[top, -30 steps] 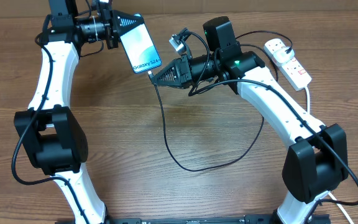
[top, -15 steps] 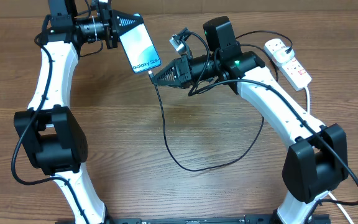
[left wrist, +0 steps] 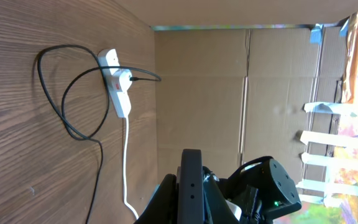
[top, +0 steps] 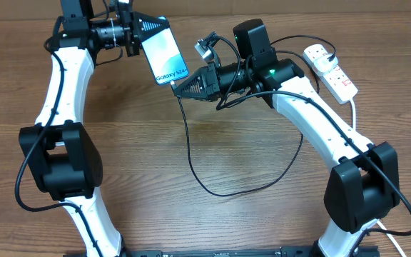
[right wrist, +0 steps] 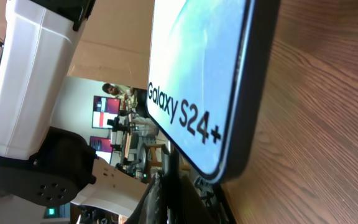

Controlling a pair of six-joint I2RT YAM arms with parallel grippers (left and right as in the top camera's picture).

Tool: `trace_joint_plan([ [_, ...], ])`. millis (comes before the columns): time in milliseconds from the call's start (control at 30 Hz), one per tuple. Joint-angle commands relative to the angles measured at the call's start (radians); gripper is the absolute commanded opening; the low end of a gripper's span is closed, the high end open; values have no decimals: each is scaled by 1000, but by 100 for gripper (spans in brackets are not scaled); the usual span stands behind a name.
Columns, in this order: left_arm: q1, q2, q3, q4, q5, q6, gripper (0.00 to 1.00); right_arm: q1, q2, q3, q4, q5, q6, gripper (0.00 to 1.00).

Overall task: Plug charger to phone and switch on socket
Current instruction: 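Push the plug up into the phone's bottom port with the right gripper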

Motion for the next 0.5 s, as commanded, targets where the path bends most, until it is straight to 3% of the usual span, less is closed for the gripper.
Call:
trace_joint_plan([
  [0,-9,-7,16,4,48,-14,4,-5,-34,26,5,3,0,4],
  [467,2,-7,16,4,71,-9,4,-7,-34,26,5,23,4,4],
])
